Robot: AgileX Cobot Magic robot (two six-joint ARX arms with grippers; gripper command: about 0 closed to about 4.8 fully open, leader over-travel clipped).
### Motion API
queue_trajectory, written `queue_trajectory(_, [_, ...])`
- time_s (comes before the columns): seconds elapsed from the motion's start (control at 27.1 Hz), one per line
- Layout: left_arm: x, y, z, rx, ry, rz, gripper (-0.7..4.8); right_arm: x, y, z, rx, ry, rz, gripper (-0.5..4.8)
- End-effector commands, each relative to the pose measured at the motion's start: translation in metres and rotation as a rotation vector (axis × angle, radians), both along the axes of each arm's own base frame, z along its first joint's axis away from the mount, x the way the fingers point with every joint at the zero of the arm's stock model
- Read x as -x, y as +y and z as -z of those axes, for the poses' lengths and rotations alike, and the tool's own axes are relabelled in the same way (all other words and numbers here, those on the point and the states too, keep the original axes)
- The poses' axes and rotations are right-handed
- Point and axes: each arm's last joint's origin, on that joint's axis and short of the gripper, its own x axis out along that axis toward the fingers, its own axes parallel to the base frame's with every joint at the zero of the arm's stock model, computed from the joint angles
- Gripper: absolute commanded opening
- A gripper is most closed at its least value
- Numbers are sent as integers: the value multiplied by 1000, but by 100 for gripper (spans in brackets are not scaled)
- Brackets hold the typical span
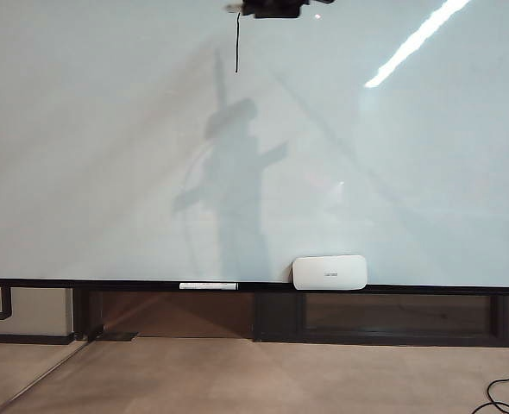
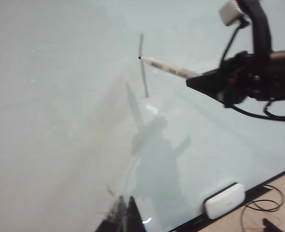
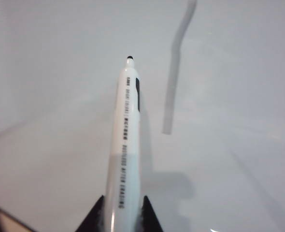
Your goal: Reach to the right to find the marker pen, pick it up, and write the number 10 on the whiteboard.
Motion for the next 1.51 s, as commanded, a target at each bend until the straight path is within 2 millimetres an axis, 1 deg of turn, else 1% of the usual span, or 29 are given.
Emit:
queue_trajectory(0.04, [2,-2,-2,-10,-15,73,-6,0,-7,-3,42,-3,67,-4])
queue_trajectory(0.26, [4,-2,-3,-5,-17,78,-6,-1,-18,-13,20,-47,87,-4])
queue_trajectory(0.41, [4,-2,-3,-8,-19,92,-6,-1,-20,-19,-9,-102,92,-4])
queue_trajectory(0.52, [5,-3,-3,-15,-28,149,-6,0,-20,-22,-2,-119,94,-4])
queue_trajectory(0.63, [5,-3,-4,-15,-34,155,-6,0,-20,-23,0,-138,97,-4])
queue_trajectory(0.96, [4,-4,-3,-16,-30,155,-6,-9,-41,-32,-41,-175,134,-4])
queue_trajectory(1.29, [2,-4,-3,-15,-37,154,-6,-9,-39,-32,-53,-172,94,-4])
queue_trajectory(1.51, [0,-5,-2,-16,-34,155,-6,-14,-38,-24,-49,-147,95,-4])
